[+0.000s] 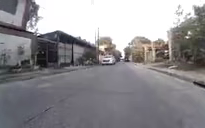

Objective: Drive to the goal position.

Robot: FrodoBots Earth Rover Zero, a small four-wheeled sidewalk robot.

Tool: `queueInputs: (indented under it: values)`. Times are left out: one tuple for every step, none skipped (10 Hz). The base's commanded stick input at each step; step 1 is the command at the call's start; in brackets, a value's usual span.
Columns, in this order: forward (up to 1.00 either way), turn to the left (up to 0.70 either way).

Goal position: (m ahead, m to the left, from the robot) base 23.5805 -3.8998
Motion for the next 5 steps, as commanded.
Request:
queueInputs:
  values:
    - [1.00, -0.02]
    - [1.00, 0.03]
    - [1.00, 0.05]
    - [1.00, 0.05]
    - [1.00, 0.05]
